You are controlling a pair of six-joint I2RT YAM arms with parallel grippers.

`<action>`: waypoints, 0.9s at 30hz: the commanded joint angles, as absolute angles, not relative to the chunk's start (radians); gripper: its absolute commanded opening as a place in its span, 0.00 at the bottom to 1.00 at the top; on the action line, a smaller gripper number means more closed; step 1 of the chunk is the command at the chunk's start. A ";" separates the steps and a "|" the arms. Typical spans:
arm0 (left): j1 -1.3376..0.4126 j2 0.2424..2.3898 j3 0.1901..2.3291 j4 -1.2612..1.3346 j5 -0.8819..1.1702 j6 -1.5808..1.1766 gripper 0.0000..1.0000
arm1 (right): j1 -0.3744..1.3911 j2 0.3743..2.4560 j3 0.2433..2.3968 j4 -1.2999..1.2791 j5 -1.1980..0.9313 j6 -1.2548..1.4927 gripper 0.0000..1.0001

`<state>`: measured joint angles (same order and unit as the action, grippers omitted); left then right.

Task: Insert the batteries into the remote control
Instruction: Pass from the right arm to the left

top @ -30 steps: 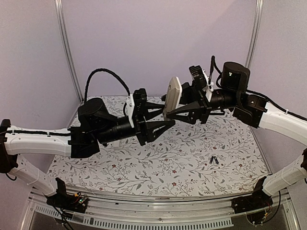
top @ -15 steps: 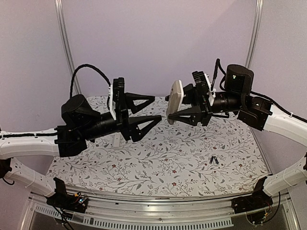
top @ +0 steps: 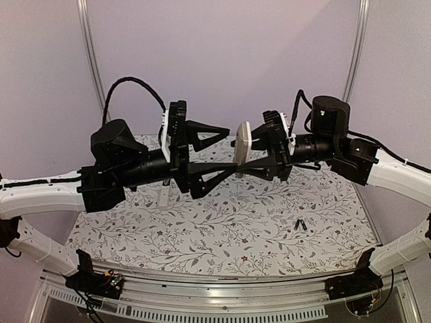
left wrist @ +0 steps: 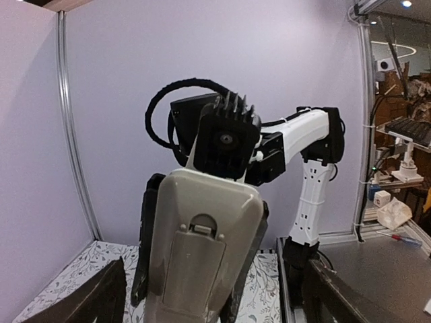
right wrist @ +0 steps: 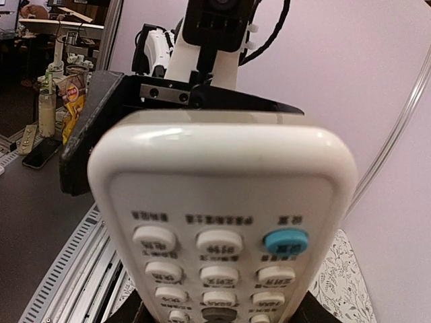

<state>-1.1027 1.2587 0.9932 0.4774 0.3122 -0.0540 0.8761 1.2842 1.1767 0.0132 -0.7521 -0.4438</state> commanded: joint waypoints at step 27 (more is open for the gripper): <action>-1.119 1.356 1.065 0.553 0.322 0.031 0.00 | 0.879 1.288 1.216 -0.047 -0.719 -0.453 0.59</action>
